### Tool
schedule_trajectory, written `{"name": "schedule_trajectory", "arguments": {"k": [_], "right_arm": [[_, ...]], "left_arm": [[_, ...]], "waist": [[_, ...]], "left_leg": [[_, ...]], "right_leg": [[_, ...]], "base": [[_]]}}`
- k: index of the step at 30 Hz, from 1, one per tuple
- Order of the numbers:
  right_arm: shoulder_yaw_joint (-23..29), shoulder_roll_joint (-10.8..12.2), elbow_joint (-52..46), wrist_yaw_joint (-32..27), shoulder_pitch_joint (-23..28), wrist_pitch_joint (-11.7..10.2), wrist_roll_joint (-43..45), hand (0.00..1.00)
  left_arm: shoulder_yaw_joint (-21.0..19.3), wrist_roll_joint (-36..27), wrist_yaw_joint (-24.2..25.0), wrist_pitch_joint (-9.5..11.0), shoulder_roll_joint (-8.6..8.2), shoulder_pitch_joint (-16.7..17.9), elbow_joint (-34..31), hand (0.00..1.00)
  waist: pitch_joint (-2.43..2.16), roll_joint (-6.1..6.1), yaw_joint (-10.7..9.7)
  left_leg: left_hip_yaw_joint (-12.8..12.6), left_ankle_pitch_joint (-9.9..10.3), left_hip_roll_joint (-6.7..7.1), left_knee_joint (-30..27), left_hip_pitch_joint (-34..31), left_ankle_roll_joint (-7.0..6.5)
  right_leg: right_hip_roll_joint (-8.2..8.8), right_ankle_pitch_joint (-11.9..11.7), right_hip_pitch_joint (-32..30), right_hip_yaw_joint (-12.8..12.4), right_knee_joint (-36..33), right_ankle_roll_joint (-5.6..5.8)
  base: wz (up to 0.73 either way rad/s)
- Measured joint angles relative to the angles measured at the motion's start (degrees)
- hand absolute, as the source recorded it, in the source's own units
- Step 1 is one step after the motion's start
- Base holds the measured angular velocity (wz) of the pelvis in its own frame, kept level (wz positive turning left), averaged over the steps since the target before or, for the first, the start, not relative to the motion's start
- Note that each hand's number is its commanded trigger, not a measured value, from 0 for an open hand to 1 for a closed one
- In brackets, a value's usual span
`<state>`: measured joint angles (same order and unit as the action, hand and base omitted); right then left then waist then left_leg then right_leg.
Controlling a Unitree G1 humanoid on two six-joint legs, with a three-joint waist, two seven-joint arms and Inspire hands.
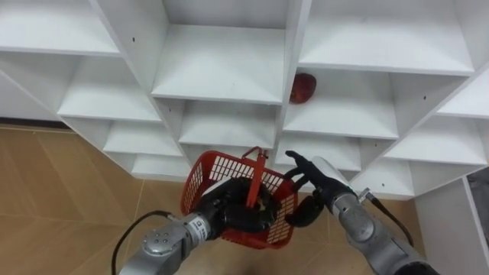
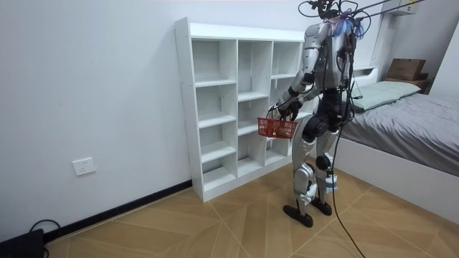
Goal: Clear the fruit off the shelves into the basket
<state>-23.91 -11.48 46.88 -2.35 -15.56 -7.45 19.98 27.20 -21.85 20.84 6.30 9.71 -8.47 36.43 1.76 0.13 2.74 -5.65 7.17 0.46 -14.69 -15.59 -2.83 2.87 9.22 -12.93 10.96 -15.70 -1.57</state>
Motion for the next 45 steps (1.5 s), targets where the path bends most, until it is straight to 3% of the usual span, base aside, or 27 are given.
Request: {"name": "schedule_trajectory", "arguments": {"k": [15,20,25,30,32,34,38,45], "right_arm": [[0.37,0.03,-0.51,0.11,-0.23,-0.27,0.25,0.00],[0.42,-0.93,-4.12,0.64,0.57,-0.55,-0.02,0.00],[0.41,-1.27,-10.71,1.89,5.76,-0.69,-0.96,0.00],[0.41,-1.84,-14.67,3.02,8.56,-0.71,-2.27,0.00],[0.41,-2.16,-18.60,3.28,10.97,-1.00,-4.11,0.00],[0.45,-2.21,-19.87,3.65,12.18,-1.33,-5.13,0.00],[0.48,-2.13,-23.43,3.82,14.80,-1.32,-6.72,0.00],[1.08,-2.25,-28.12,3.75,17.41,-1.27,-9.45,0.00]], "left_arm": [[-0.61,0.27,-0.13,0.03,0.25,0.02,-0.47,1.00],[-1.38,0.18,-0.83,0.15,0.01,0.27,-0.97,1.00],[-2.78,1.52,-3.11,0.27,0.18,1.99,-2.81,1.00],[-3.02,2.60,-4.43,0.29,0.48,3.05,-4.43,1.00],[-4.35,2.92,-4.99,0.62,0.74,5.63,-6.24,1.00],[-4.66,2.88,-5.90,0.68,1.18,6.56,-6.74,1.00],[-5.15,2.62,-7.25,0.70,2.24,8.22,-7.56,1.00],[-5.43,2.35,-9.16,0.69,2.33,9.55,-8.72,1.00]], "waist": [[-0.06,0.13,0.89],[-0.13,0.23,0.40],[-0.92,0.71,0.30],[-1.17,0.93,0.34],[-1.64,1.57,0.63],[-1.79,2.09,0.13],[-1.79,2.56,-0.84],[-1.61,2.30,-1.14]], "left_leg": [[0.22,0.00,0.01,0.17,1.43,0.00],[-0.31,0.00,0.03,0.23,2.51,0.00],[-0.57,0.00,0.04,1.70,5.63,0.02],[-0.93,-0.03,0.12,3.09,8.23,0.06],[-1.83,-0.04,0.09,3.99,9.67,0.07],[-1.87,0.01,0.12,4.36,10.73,0.14],[-1.93,0.08,0.19,5.19,12.79,0.22],[-2.69,0.35,0.01,5.40,13.57,0.36]], "right_leg": [[-0.11,-0.05,1.78,0.05,1.04,0.02],[-0.08,-0.03,2.81,-0.12,1.12,0.03],[-0.24,0.02,5.78,-0.04,2.41,0.08],[-0.27,0.00,7.74,-0.68,2.96,0.17],[-0.34,0.19,8.36,-1.56,3.09,0.29],[-0.40,0.21,9.11,-1.62,3.29,0.31],[-0.47,0.17,11.46,-1.76,4.14,0.38],[-0.71,0.18,11.43,-2.75,4.17,0.39]], "base": [[0.00],[-0.01],[0.01],[-0.07],[-0.20],[-0.04],[-0.01],[-0.07]]}}
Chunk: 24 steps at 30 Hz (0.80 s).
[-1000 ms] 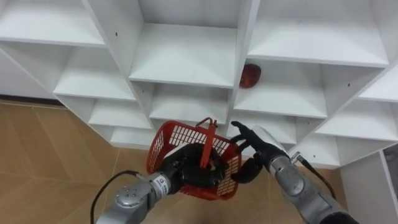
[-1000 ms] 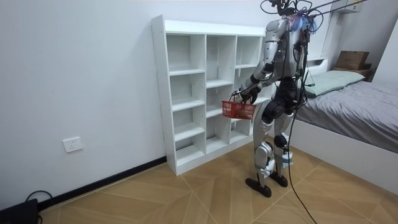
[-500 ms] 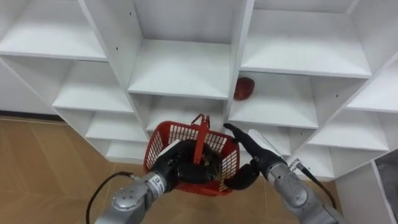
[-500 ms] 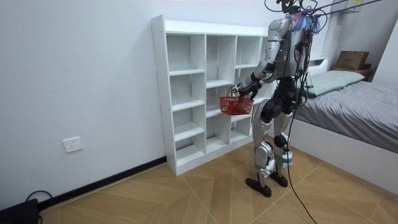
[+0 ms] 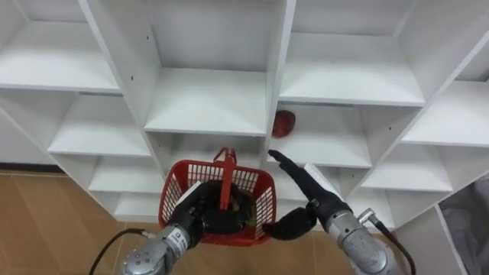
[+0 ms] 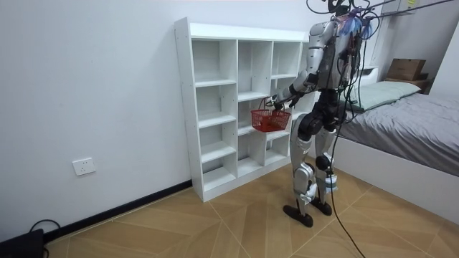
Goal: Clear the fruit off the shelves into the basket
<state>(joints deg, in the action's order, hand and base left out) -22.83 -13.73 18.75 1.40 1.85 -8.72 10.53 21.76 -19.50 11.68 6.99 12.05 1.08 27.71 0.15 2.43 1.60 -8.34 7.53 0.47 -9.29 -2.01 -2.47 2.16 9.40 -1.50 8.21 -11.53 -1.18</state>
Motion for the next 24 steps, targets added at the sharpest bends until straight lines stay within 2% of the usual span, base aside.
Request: {"name": "schedule_trajectory", "arguments": {"k": [4,8,13,19,24], "right_arm": [[0.96,0.09,-0.23,-0.03,0.19,0.00,-0.89,0.00],[3.44,0.11,-0.24,-1.70,0.79,0.00,-1.12,0.00],[6.20,0.01,-0.53,-3.92,0.84,0.00,-1.10,0.00],[7.65,-0.18,-2.48,-5.52,0.95,0.02,-1.86,0.00],[8.53,-0.15,-2.47,-5.63,0.97,0.05,-6.26,0.00]], "left_arm": [[-1.21,-0.02,-0.97,0.00,-0.02,0.35,0.00,1.00],[-2.34,-0.11,-1.55,0.01,0.05,1.15,-0.01,1.00],[-2.56,0.03,-1.97,0.00,0.05,1.22,0.00,1.00],[-2.74,0.47,-2.36,-0.04,0.21,2.73,-1.09,1.00],[-2.84,0.52,-2.33,-0.39,0.64,4.28,-1.79,1.00]], "waist": [[0.35,-0.35,-0.41],[0.37,-0.39,-1.37],[0.45,-0.32,-1.49],[0.49,-0.33,-1.63],[0.50,-0.34,-2.22]], "left_leg": [[-0.83,0.33,-0.23,0.14,0.78,0.16],[-0.77,0.49,-0.29,0.59,1.76,0.34],[-1.09,0.59,-0.35,0.83,2.50,0.46],[-1.25,1.05,-0.42,0.97,4.14,0.64],[-1.08,1.12,-0.45,0.97,4.75,0.71]], "right_leg": [[-0.26,0.00,0.54,-0.36,0.34,-0.01],[-0.38,0.00,1.90,-0.40,0.96,-0.04],[-0.50,0.07,2.45,-1.01,1.06,-0.05],[-0.71,0.30,3.84,-1.34,1.78,-0.07],[-0.73,0.33,4.73,-1.07,1.88,-0.08]], "base": [[-0.09],[0.00],[-0.05],[-0.02],[0.03]]}}
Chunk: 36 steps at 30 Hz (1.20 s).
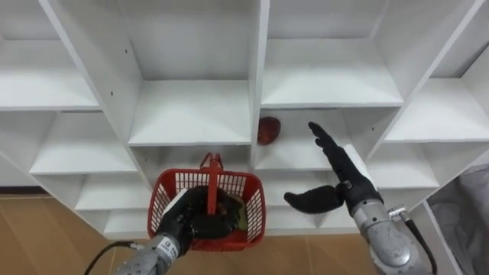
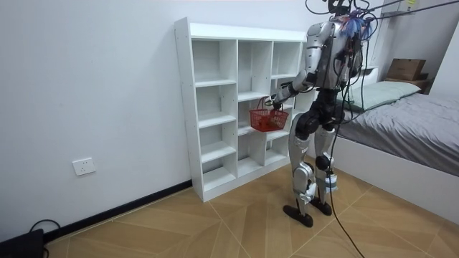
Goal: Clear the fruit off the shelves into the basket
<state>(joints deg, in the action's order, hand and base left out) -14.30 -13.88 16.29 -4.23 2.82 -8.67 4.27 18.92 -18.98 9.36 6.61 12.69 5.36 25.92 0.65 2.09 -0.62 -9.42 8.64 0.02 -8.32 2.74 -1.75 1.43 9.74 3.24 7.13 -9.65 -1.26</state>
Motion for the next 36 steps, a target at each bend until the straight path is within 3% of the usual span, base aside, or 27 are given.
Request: {"name": "schedule_trajectory", "arguments": {"k": [16,27,31,36], "right_arm": [[1.73,0.01,0.85,0.12,0.49,0.09,-3.23,0.00],[6.81,-0.09,6.32,0.26,0.18,2.34,-4.13,0.00],[6.86,-0.75,10.63,0.71,-3.10,2.86,-4.40,0.00],[6.81,-1.04,16.53,0.92,-8.20,3.14,-6.98,0.00]], "left_arm": [[-3.14,1.08,0.20,-0.25,0.13,0.99,-0.13,1.00],[-7.37,1.84,0.70,-1.31,-0.82,1.01,-0.13,1.00],[-7.48,4.25,1.44,-1.44,-0.83,2.11,-0.11,1.00],[-7.48,5.66,2.79,-2.52,-0.93,2.60,0.07,1.00]], "waist": [[0.08,0.20,-0.56],[0.10,1.14,0.89],[0.36,2.22,1.49],[0.34,2.80,2.73]], "left_leg": [[0.88,0.09,0.03,-0.41,1.04,0.06],[1.85,0.25,0.27,-1.04,1.75,0.02],[2.49,0.29,0.36,-1.25,1.59,0.03],[3.87,0.30,0.41,-2.80,-1.72,0.01]], "right_leg": [[0.10,0.14,2.00,1.08,0.13,-0.08],[0.32,0.66,2.71,1.59,-0.20,-0.06],[0.53,1.08,2.70,2.64,-0.96,-0.17],[0.70,1.09,0.95,4.09,-1.46,-0.21]], "base": [[0.03],[0.04],[0.10],[0.18]]}}
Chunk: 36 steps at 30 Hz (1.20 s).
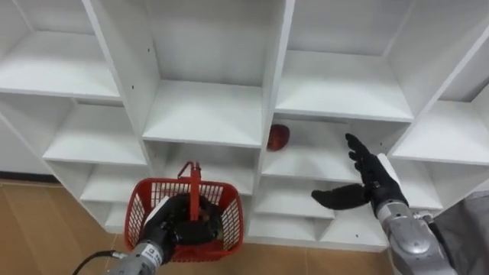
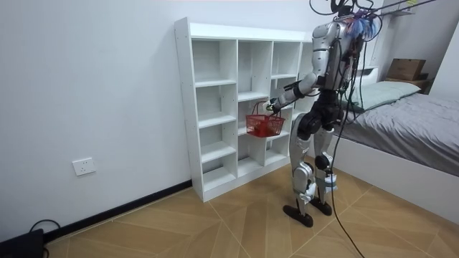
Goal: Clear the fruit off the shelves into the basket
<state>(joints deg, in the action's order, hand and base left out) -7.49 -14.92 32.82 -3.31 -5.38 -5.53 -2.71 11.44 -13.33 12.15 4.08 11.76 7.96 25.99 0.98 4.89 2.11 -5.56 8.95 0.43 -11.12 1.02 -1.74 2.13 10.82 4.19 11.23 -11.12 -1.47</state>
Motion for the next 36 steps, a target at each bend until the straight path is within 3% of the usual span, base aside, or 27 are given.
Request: {"name": "schedule_trajectory", "arguments": {"k": [5,12,14,17,25,30,32,36], "right_arm": [[-0.18,-0.83,8.36,-0.12,-9.15,-0.01,-1.46,0.00],[-0.34,-2.79,12.48,-1.38,-13.39,0.07,-2.05,0.00],[-0.32,-3.28,13.62,-1.73,-14.76,0.06,-2.00,0.00],[-0.31,-3.77,15.23,-2.40,-16.94,0.04,-2.03,0.00],[-0.99,-3.73,19.20,-5.55,-22.04,-0.08,-4.28,0.00],[-1.59,-3.70,21.04,-7.71,-23.94,-0.82,-4.43,0.00],[-1.60,-3.70,21.04,-8.73,-24.03,-1.20,-3.66,0.00],[-1.59,-3.71,21.01,-9.54,-25.36,-1.29,-3.77,0.00]], "left_arm": [[0.02,0.27,1.81,-0.05,-0.58,-0.06,0.04,1.00],[0.02,0.53,3.37,-0.41,-0.50,-0.95,4.64,1.00],[0.07,0.51,3.60,-1.51,-0.46,-0.66,4.64,1.00],[0.15,0.53,3.85,-1.58,-0.47,-0.86,4.64,1.00],[2.75,0.00,3.68,-1.60,0.67,-2.00,4.66,1.00],[4.91,-0.16,3.40,-1.44,0.01,-4.48,7.02,1.00],[5.46,-0.20,3.00,-1.41,-0.33,-5.46,8.01,1.00],[5.79,-1.71,2.23,-1.34,-0.92,-6.60,8.81,1.00]], "waist": [[0.09,0.18,1.08],[0.27,0.70,3.32],[0.51,1.13,4.25],[0.67,1.41,4.61],[1.11,1.61,6.07],[1.54,1.51,7.28],[1.95,1.43,7.50],[2.12,1.43,7.58]], "left_leg": [[1.36,0.00,0.09,-1.92,-3.60,0.00],[4.40,0.00,0.40,-4.44,-8.36,-0.02],[4.94,-0.02,0.42,-5.25,-9.85,0.00],[6.26,-0.02,0.53,-6.92,-12.91,0.02],[6.39,-0.28,0.54,-8.63,-18.13,-0.03],[6.21,-0.63,0.76,-8.51,-20.13,-0.19],[6.17,-0.65,0.78,-8.56,-21.27,-0.21],[5.78,-0.96,0.80,-8.72,-24.37,-0.35]], "right_leg": [[0.24,0.08,-2.47,1.85,-0.96,-0.12],[0.36,0.38,-5.35,4.22,-1.96,-0.36],[0.63,0.70,-6.61,5.41,-2.86,-0.56],[0.74,0.97,-8.84,6.52,-4.00,-0.74],[1.14,1.23,-14.11,6.83,-6.35,-0.92],[1.62,1.27,-16.85,6.54,-7.61,-0.90],[1.67,1.27,-18.01,6.57,-7.75,-0.90],[1.98,1.27,-21.86,6.18,-9.26,-0.91]], "base": [[0.16],[0.22],[0.15],[0.24],[0.03],[-0.01],[0.00],[-0.04]]}}
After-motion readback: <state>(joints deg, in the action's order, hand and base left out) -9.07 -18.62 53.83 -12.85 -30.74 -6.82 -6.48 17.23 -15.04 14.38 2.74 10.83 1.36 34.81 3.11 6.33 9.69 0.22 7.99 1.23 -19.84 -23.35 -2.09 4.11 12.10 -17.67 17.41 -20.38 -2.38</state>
